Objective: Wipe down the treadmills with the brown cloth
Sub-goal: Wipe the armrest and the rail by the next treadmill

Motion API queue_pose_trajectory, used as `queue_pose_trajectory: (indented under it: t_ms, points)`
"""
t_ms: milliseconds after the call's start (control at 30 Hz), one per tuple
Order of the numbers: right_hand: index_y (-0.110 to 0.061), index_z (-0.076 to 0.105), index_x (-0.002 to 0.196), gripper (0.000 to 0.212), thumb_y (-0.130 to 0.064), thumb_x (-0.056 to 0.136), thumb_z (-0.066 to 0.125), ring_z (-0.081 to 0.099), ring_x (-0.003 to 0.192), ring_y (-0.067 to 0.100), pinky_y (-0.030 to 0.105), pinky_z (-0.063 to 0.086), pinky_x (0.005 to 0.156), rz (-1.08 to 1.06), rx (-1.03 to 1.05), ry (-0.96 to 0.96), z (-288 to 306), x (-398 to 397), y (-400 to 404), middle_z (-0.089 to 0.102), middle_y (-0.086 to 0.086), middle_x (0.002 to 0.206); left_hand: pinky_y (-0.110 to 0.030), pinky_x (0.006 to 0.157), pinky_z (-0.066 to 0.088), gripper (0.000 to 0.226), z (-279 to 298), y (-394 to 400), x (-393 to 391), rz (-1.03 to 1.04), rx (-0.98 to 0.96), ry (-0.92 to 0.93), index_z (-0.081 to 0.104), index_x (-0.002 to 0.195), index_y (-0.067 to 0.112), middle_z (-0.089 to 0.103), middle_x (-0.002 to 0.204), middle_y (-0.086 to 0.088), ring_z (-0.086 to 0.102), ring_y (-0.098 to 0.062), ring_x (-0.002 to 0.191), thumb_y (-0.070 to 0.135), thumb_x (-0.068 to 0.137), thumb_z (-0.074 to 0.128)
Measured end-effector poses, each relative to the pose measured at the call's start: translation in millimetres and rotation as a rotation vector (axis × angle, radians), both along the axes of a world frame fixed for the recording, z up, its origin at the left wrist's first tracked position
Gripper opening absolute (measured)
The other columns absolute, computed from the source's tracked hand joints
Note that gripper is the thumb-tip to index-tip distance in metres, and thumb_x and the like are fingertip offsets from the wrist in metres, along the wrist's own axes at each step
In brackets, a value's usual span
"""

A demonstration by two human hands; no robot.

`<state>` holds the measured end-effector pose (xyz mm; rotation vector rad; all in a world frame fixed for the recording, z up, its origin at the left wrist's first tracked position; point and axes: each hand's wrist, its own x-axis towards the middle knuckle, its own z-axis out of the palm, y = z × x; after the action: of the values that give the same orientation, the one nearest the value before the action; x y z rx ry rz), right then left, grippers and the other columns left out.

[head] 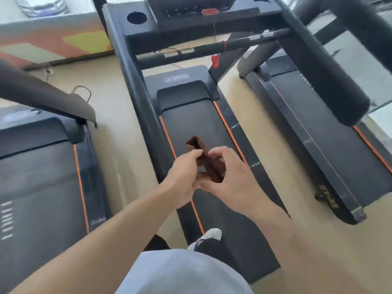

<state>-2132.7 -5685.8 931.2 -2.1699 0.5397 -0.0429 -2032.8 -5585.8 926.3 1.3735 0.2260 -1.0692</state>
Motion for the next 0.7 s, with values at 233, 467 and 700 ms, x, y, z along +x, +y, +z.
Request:
queue_pose_trajectory:
  t_ms: [233, 467, 700]
  points:
    - [-0.02, 0.072, 0.098, 0.031, 0.009, 0.092, 0.063, 0.07, 0.067, 0.021, 0.037, 0.06, 0.061, 0.053, 0.215, -0.181, 30, 65, -66, 0.072, 0.003, 0.077, -0.039, 0.099, 0.055, 0.025, -10, 14, 40, 0.085, 0.128, -0.324, 0.066, 0.112, 0.014, 0.073, 0.119, -0.008, 0.066, -0.028, 0.116, 0.004, 0.099, 0.046]
    - [-0.012, 0.068, 0.109, 0.021, -0.005, 0.09, 0.062, 0.062, 0.094, 0.019, 0.03, 0.051, 0.085, 0.119, 0.876, -0.317, 92, 135, -96, 0.069, 0.007, 0.104, -0.039, 0.1, 0.052, 0.032, -1, 30, 101, -0.259, 0.097, -0.523, 0.077, 0.099, 0.032, 0.077, 0.103, 0.005, 0.072, -0.018, 0.1, 0.049, 0.074, 0.084]
    - [-0.021, 0.069, 0.101, 0.023, -0.002, 0.098, 0.056, 0.069, 0.079, 0.014, 0.026, 0.052, 0.067, -0.078, 0.734, -0.089, 54, 193, -91, 0.075, 0.002, 0.098, -0.033, 0.076, 0.057, 0.026, 44, 103, 158, -0.206, 0.385, -0.595, 0.079, 0.099, 0.039, 0.078, 0.082, 0.007, 0.074, -0.016, 0.073, 0.059, 0.089, 0.066]
